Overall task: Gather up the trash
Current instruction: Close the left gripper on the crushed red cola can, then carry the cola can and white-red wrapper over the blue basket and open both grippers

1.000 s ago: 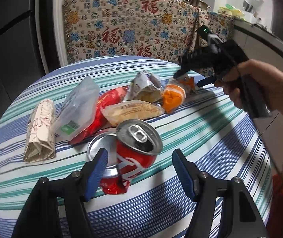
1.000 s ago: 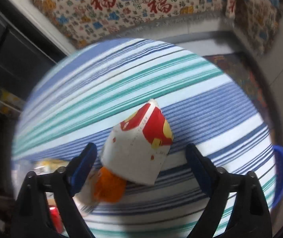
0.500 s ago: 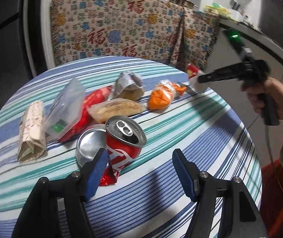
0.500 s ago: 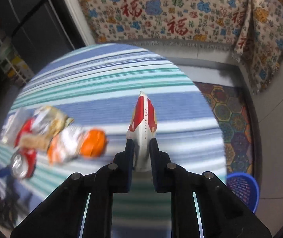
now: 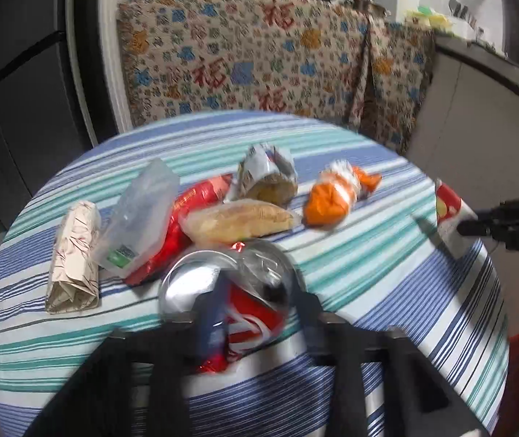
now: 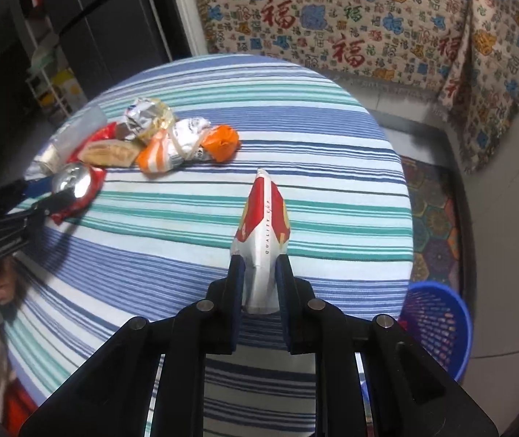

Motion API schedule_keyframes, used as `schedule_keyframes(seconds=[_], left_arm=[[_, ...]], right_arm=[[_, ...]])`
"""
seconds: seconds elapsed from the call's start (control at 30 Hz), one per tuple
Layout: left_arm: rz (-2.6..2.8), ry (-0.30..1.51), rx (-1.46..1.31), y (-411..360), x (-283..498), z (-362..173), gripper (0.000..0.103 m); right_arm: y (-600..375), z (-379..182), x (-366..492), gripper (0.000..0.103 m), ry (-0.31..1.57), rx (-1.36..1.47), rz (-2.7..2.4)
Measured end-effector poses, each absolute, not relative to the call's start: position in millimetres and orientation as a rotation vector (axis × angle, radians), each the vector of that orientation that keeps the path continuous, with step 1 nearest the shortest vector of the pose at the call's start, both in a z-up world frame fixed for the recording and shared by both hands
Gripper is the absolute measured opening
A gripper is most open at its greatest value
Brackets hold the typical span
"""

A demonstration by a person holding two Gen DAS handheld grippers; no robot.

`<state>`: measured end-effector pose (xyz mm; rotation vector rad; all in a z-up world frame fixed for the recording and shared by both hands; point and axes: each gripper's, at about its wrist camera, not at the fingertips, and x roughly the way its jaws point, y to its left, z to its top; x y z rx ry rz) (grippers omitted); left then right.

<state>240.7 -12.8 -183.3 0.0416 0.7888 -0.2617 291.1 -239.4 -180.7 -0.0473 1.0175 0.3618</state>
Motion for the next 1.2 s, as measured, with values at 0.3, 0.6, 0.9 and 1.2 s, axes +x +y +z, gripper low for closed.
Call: schedule_keyframes(seconds=[0.3, 0.6, 0.9, 1.2], left_arm=[[-0.257, 0.783, -0.043, -11.0, 229.0, -173.2, 0.02], [-0.286, 0.754, -0.064, -24.4, 215.9, -160.5, 0.018], [-0.334, 0.754, -0.101, -56.6, 208.8, -155.4, 0.018], [-0.415, 0.748, -0.118, -115.3, 209.5, -146.8, 0.018]], right_arm=[[-247.5, -177.0, 285.8, 0.017, 0.998, 0.001, 0.391], [-240.9, -171.0, 281.1, 0.017, 0.977, -0.009, 0.424], [-245.5, -163.1, 274.8, 0.017, 0.961, 0.016, 0.438], [-273.5, -156.5, 263.4, 0.017, 0.95, 0.061, 0.422]])
